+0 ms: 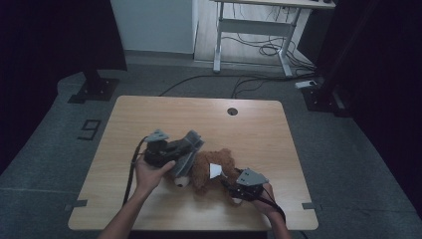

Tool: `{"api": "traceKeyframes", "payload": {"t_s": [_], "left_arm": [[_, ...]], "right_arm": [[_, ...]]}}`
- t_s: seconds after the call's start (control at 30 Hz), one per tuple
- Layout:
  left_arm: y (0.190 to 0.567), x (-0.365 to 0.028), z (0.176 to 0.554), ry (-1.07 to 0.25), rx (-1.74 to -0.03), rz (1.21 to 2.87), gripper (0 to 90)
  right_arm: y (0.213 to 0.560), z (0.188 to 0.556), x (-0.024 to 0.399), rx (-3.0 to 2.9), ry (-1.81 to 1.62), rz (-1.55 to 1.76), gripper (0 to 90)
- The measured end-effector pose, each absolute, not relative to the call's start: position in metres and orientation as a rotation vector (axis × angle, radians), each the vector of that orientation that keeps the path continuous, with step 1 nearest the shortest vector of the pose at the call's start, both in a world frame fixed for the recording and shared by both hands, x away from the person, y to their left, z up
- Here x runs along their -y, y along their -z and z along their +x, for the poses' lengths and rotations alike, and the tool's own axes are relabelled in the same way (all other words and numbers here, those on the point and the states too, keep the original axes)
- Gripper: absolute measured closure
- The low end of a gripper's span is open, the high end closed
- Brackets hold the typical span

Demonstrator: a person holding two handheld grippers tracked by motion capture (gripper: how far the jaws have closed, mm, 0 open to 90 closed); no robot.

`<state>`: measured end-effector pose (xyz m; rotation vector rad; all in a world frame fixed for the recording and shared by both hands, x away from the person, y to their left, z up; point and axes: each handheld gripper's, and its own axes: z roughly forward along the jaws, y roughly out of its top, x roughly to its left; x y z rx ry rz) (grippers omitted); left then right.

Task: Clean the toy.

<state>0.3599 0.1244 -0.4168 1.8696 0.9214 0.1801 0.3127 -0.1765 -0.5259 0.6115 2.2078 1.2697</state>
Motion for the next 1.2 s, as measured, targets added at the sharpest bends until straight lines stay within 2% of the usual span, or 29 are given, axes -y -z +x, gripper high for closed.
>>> {"api": "traceKeyframes", "payload": {"t_s": [0.03, 0.07, 0.13, 0.17, 0.2, 0.33, 0.43, 0.7, 1.2], "left_arm": [[0.417, -0.124, 0.360, -0.180, -0.921, 1.870, 77.2], [0.409, -0.100, 0.362, -0.175, -0.882, 1.902, 77.2], [0.405, -0.076, 0.363, -0.162, -0.843, 1.937, 77.2], [0.405, -0.076, 0.363, -0.162, -0.843, 1.937, 77.1], [0.405, -0.053, 0.364, -0.142, -0.809, 1.981, 77.1], [0.423, -0.016, 0.364, -0.093, -0.776, 2.081, 76.9], [0.438, -0.009, 0.363, -0.121, -0.779, 2.132, 76.9], [0.437, -0.041, 0.364, -0.149, -0.839, 2.085, 77.0], [0.448, -0.165, 0.377, -0.193, -1.087, 1.914, 76.9]], "right_arm": [[0.526, 0.312, 0.176, -2.210, -1.265, 0.611, 42.5], [0.526, 0.312, 0.176, -2.209, -1.263, 0.611, 42.5], [0.526, 0.312, 0.176, -2.206, -1.265, 0.610, 42.5], [0.526, 0.312, 0.176, -2.206, -1.265, 0.610, 42.5], [0.526, 0.312, 0.176, -2.206, -1.265, 0.608, 42.5], [0.526, 0.312, 0.176, -2.207, -1.264, 0.611, 42.5], [0.526, 0.311, 0.176, -2.208, -1.260, 0.607, 42.5], [0.527, 0.312, 0.177, -2.213, -1.258, 0.605, 42.5], [0.530, 0.312, 0.178, -2.209, -1.252, 0.608, 42.2]]}}
